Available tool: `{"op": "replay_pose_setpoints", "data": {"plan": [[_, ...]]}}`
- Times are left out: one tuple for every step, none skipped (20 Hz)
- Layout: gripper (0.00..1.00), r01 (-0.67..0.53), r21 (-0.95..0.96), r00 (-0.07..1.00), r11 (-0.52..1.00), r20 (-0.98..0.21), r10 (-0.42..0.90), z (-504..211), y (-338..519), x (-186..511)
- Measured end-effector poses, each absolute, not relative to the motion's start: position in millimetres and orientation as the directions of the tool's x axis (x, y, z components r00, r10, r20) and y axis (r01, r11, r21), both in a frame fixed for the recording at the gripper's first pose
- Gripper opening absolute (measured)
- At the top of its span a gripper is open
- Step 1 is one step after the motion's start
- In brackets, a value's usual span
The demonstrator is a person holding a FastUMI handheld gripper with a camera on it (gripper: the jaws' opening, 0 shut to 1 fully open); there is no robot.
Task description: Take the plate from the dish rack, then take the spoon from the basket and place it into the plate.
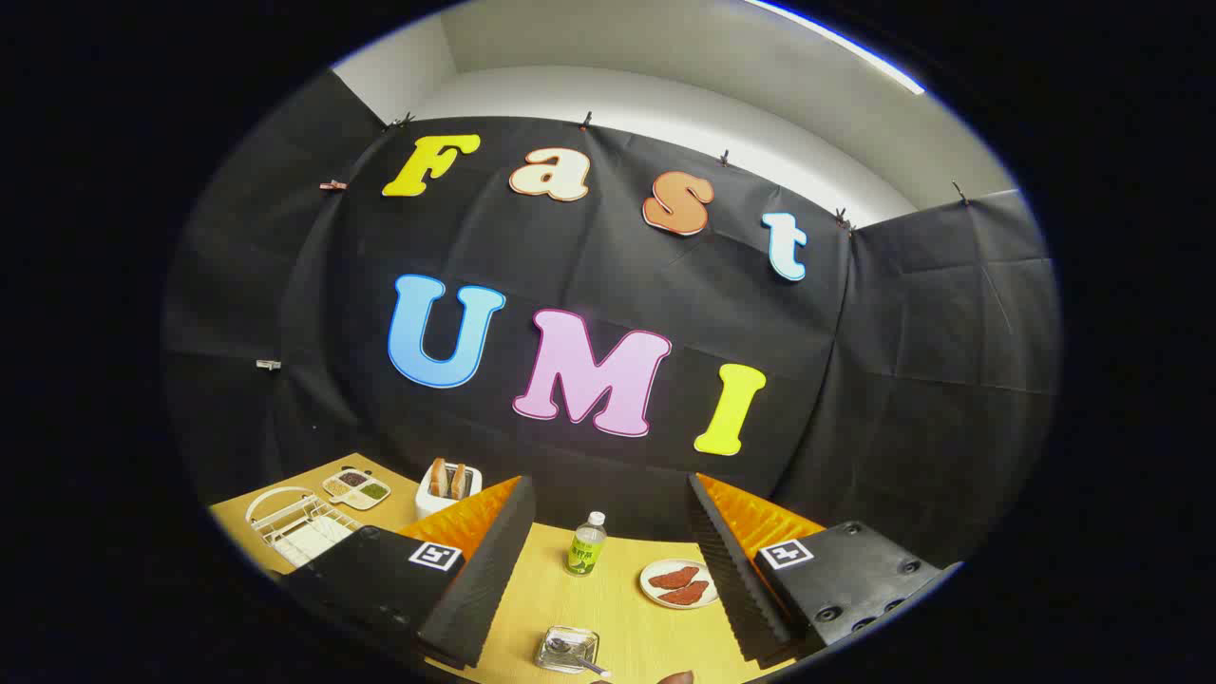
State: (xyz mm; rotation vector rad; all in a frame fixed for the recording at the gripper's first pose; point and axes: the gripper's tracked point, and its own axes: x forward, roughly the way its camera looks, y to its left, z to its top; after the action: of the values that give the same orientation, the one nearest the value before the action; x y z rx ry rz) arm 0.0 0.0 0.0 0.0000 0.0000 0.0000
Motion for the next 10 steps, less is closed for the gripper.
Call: {"op": "replay_pose_setpoints", "data": {"plan": [[0.97,0.000,0.002,1.000,1.000,0.000,0.000,-0.9,1.9,-1.6],[0.97,0.001,0.003,1.000,1.000,0.002,-0.001,-1.1,3.6,-2.4],[0.97,0.001,0.006,1.000,1.000,0.000,-0.001,-2.0,4.0,-3.4],[0.97,0.001,0.010,1.000,1.000,-0.001,-0.001,-2.5,4.4,-4.5],[0.97,0.001,0.014,1.000,1.000,-0.002,-0.001,-3.3,5.2,-4.5],[0.97,0.001,0.019,1.000,1.000,-0.005,-0.001,-3.0,4.9,-5.4],[0.97,-0.001,0.023,1.000,1.000,-0.006,0.001,-3.9,5.1,-5.5],[0.97,-0.003,0.027,1.000,1.000,-0.008,0.003,-4.1,5.6,-6.9],[0.97,-0.005,0.028,1.000,1.000,-0.012,0.005,-5.4,5.6,-7.9],[0.97,-0.007,0.029,1.000,1.000,-0.015,0.007,-5.5,5.6,-7.8]]}}
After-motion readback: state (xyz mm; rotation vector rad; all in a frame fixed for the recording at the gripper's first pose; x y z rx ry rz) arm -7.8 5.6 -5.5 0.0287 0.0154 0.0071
